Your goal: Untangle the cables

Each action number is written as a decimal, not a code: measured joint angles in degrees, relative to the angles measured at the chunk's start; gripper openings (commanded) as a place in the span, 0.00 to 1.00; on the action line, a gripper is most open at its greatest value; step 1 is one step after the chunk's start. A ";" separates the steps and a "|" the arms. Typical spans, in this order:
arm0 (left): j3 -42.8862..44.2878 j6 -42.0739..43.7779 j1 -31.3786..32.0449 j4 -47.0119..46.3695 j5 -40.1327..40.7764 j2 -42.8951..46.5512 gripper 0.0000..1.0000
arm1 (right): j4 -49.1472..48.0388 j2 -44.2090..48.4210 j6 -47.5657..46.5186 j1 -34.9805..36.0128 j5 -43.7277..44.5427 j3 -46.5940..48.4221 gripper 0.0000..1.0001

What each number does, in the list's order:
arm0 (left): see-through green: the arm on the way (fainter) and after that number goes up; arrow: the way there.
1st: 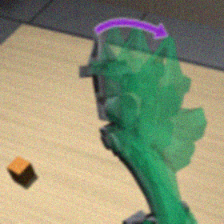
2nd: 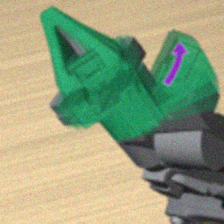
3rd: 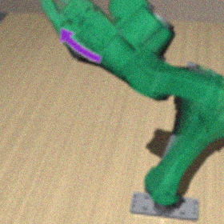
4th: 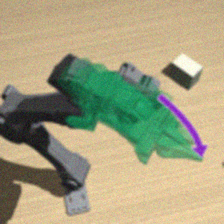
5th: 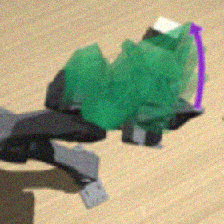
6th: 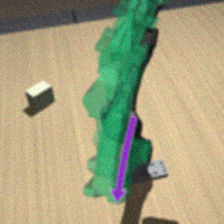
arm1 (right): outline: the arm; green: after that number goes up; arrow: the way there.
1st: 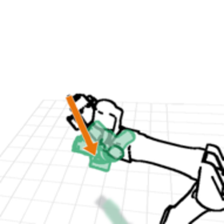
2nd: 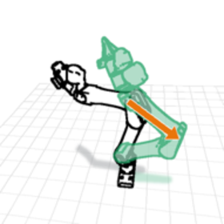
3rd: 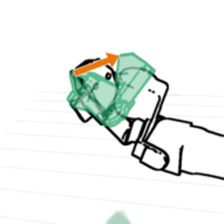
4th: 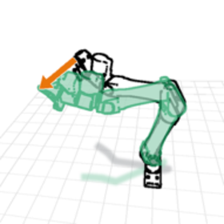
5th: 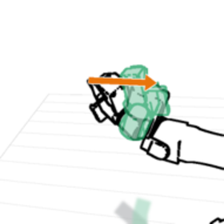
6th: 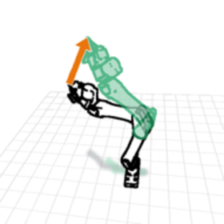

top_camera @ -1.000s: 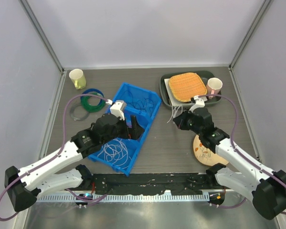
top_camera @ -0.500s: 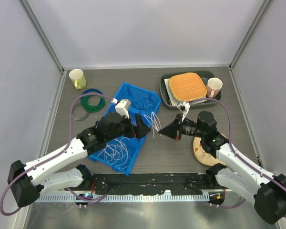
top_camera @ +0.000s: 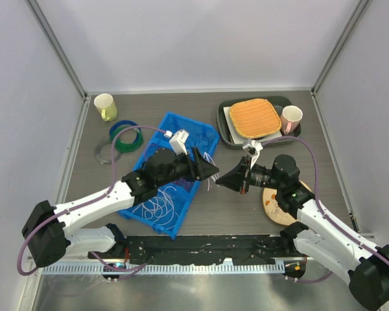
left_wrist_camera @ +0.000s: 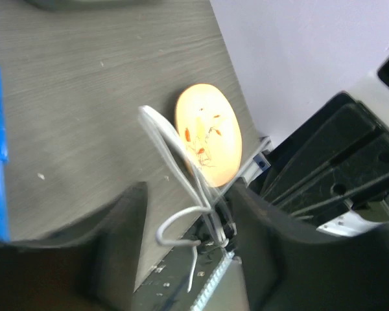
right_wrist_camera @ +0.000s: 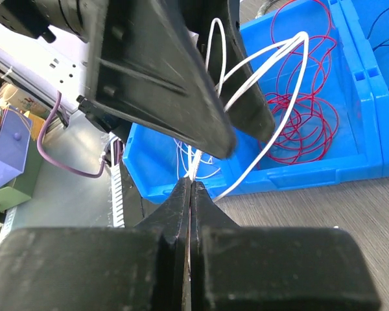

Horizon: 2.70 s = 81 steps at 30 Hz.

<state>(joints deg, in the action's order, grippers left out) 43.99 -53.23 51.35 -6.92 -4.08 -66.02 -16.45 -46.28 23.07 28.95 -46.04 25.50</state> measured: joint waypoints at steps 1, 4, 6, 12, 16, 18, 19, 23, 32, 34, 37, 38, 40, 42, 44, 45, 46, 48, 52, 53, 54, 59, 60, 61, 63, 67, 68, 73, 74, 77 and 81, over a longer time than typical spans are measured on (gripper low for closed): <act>0.04 -0.72 0.17 -0.55 -0.37 -0.90 0.25 | 0.00 0.02 0.00 0.15 0.02 -0.02 0.01; 0.09 -1.62 0.57 -1.64 -1.29 -2.73 0.00 | 0.35 0.04 -0.07 0.28 0.70 -0.13 0.01; 0.15 -1.62 0.79 -2.25 -1.38 -2.91 0.00 | 1.31 0.11 -0.22 0.37 1.38 -0.17 0.13; 0.15 -0.59 1.03 -0.48 0.44 -0.96 0.00 | 3.34 1.49 -0.07 0.59 7.28 -0.20 0.70; 0.15 0.68 1.05 4.07 4.48 3.48 0.00 | 5.38 2.95 0.92 0.59 13.99 -0.28 0.79; 0.15 0.98 1.05 7.87 6.78 6.34 0.00 | 6.62 4.07 1.33 0.59 17.46 -0.33 0.81; 0.15 0.94 1.05 9.68 7.82 7.48 0.00 | 7.43 4.68 1.55 0.59 19.47 -0.33 0.81; 0.68 0.63 1.03 21.05 12.66 11.30 0.00 | 10.16 6.99 2.62 0.59 27.67 -0.76 0.89; -0.81 -2.16 1.05 45.46 18.05 19.15 0.00 | 15.87 9.35 4.59 0.57 41.22 -1.40 0.93; -1.99 -5.18 1.05 50.53 20.48 22.77 0.00 | 16.50 9.70 4.83 0.57 43.34 -1.44 0.93; -3.34 -9.86 1.05 55.87 24.04 26.25 0.09 | 17.05 9.97 5.16 0.57 45.31 -1.46 0.93; -3.89 -11.45 1.05 57.64 25.24 27.12 0.17 | 17.11 9.97 5.22 0.57 45.68 -1.46 0.93; -4.63 -14.25 1.07 61.20 27.39 28.30 0.30 | 17.35 9.97 5.35 0.57 46.31 -1.46 0.93; -4.74 -15.96 1.07 63.21 28.61 28.33 0.49 | 17.49 9.94 5.38 0.57 46.64 -1.46 0.93; -4.74 -17.09 1.07 64.17 29.38 27.78 0.71 | 17.49 9.94 5.35 0.57 46.86 -1.46 0.93; -4.74 -17.22 1.09 64.39 29.64 27.45 0.78 | 17.51 9.94 5.35 0.57 46.95 -1.46 0.93; -4.74 -17.57 1.09 64.52 29.79 26.93 0.84 | 17.53 9.94 5.38 0.57 47.04 -1.46 0.93; -4.70 -17.11 1.07 64.59 30.01 26.34 0.94 | 17.62 9.94 5.38 0.57 47.17 -1.49 0.93; -3.82 -16.17 1.09 64.43 30.29 24.55 1.00 | 18.32 9.90 5.38 0.57 47.54 -1.51 0.93; -3.39 -15.65 1.09 64.22 30.40 24.28 1.00 | 18.56 9.88 5.38 0.57 47.65 -1.51 0.93; -2.71 -15.10 1.09 64.06 30.51 23.80 1.00 | 18.80 9.84 5.40 0.57 47.89 -1.51 0.93; 1.88 -12.15 1.09 62.95 32.11 21.68 1.00 | 21.16 8.85 5.84 0.57 50.25 -1.51 0.94; 3.28 -11.52 1.09 62.86 32.65 21.09 1.00 | 22.21 8.61 6.21 0.57 51.47 -1.49 0.94; 4.28 -10.86 1.09 62.79 33.05 20.65 1.00 | 23.30 8.44 6.64 0.57 52.61 -1.36 0.94; 6.75 -9.60 1.09 62.34 34.21 19.21 1.00 | 25.75 8.11 7.52 0.57 54.97 -0.66 0.94; 10.23 -7.85 1.09 60.85 36.85 15.82 1.00 | 30.75 8.02 8.98 0.57 60.11 2.49 0.94; 10.69 -7.63 1.09 60.54 37.24 15.13 1.00 | 31.98 8.02 9.14 0.57 61.37 3.52 0.95; 13.20 -5.99 1.09 59.63 39.01 11.43 1.00 | 36.13 9.90 9.14 0.57 65.24 6.95 0.95; 13.31 -5.79 1.09 59.32 39.41 11.37 1.00 | 36.68 10.95 9.03 0.57 65.85 7.10 0.95; 13.33 -5.25 1.09 59.28 40.50 11.96 1.00 | 38.32 13.70 8.98 0.57 67.60 7.21 0.95; 13.22 -5.05 1.09 59.25 42.29 14.62 1.00 | 39.87 16.33 9.01 0.57 69.85 7.28 0.95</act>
<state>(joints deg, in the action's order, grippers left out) 57.21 -58.28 52.45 52.34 38.22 -51.40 23.42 -29.95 32.08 29.52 23.81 32.77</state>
